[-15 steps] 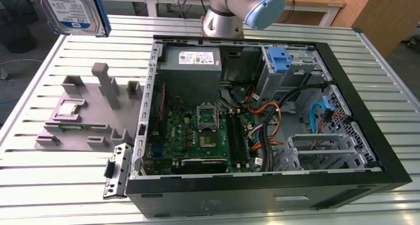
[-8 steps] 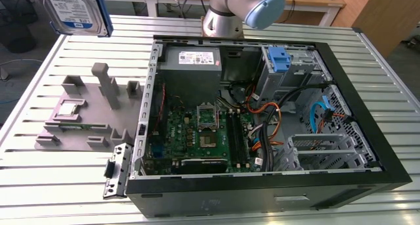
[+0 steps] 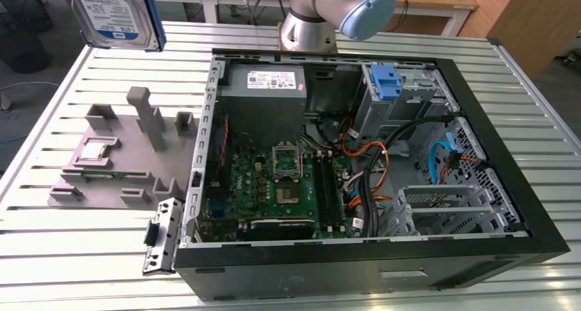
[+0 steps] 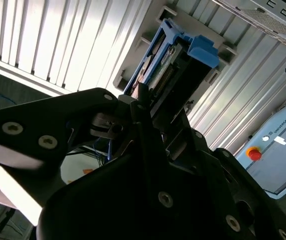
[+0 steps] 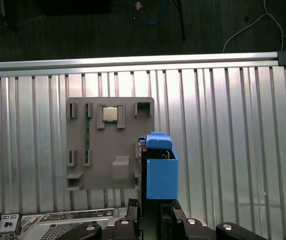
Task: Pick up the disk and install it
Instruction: 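Pick up the disk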
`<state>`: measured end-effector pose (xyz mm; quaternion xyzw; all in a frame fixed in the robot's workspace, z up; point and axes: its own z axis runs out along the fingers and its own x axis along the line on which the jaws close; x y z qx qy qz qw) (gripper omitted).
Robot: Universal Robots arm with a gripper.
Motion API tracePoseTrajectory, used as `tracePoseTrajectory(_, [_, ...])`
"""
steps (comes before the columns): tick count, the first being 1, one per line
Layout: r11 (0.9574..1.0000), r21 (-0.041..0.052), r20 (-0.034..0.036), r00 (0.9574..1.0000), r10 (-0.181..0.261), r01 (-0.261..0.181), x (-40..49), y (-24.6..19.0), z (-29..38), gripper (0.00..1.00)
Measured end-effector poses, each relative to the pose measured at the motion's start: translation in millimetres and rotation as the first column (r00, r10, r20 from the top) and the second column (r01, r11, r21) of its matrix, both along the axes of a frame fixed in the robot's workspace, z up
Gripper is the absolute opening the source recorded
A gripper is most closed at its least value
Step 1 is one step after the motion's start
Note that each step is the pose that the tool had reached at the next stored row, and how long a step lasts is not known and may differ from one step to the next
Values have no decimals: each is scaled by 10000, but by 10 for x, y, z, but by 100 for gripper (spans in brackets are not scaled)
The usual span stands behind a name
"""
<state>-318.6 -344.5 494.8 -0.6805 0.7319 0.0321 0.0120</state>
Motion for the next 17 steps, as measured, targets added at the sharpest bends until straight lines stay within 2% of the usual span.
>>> tracePoseTrajectory(10, [10000, 2, 1, 10000, 1, -1, 243, 0, -1, 35])
tracePoseTrajectory(17, [10000, 1, 1, 10000, 0, 0, 282, 0, -2, 35])
